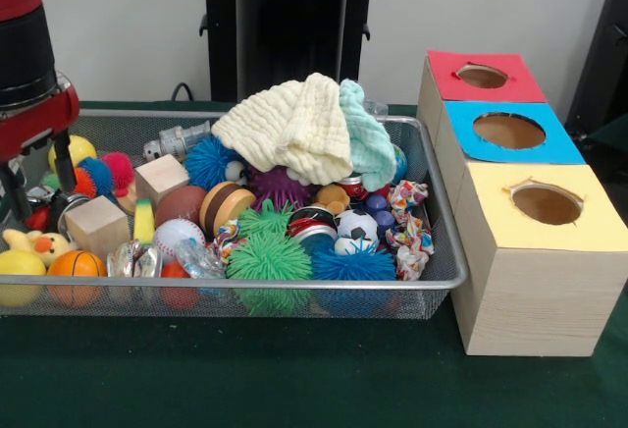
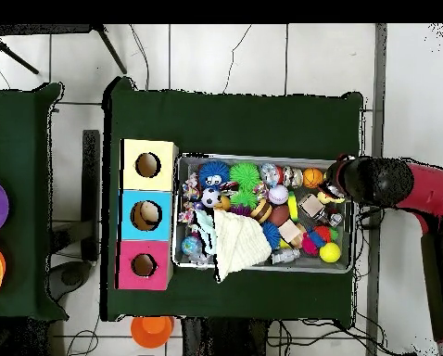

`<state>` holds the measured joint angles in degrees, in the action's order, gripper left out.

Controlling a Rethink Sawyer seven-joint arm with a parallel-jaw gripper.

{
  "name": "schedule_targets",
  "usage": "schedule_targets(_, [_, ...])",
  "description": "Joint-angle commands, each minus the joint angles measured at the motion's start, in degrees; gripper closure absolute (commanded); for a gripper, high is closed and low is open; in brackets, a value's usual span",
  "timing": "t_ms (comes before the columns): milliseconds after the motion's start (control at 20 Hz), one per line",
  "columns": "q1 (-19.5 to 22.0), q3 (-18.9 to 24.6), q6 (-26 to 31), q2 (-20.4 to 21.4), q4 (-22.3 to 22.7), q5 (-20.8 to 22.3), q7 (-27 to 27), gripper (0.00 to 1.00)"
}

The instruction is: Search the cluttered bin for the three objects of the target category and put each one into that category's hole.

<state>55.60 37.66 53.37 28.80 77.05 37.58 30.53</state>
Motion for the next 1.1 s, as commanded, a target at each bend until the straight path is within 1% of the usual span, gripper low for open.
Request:
schedule_targets(50, [-0.4, 0.5, -3.4, -4.1, -1.7, 5.8, -11.5, 0.0])
schedule_targets(300, [-0.4, 0.2, -2.9, -6.0, -3.3, 7.5, -11.7, 0.0])
schedule_targets(500, [-0.6, -0.4, -2.6, -6.9, -2.8, 8.1, -10.3, 0.0])
schedule_targets(650, [-1.0, -0.6, -3.7, -6.2, -0.6, 8.5, -8.2, 0.0])
schedule_targets(700, [-0.9, -0.6, -3.9, -6.3, -0.4, 8.7, -8.0, 0.0])
schedule_targets(750, [-0.6, -0.3, -3.5, -5.5, 0.2, 8.3, -7.9, 0.0])
schedule_targets(900, [-0.5, -0.5, -3.6, -5.3, 0.8, 8.8, -7.6, 0.0])
schedule_targets(1100, [-1.0, -1.0, -2.7, -4.5, 0.0, 9.4, -7.5, 0.0])
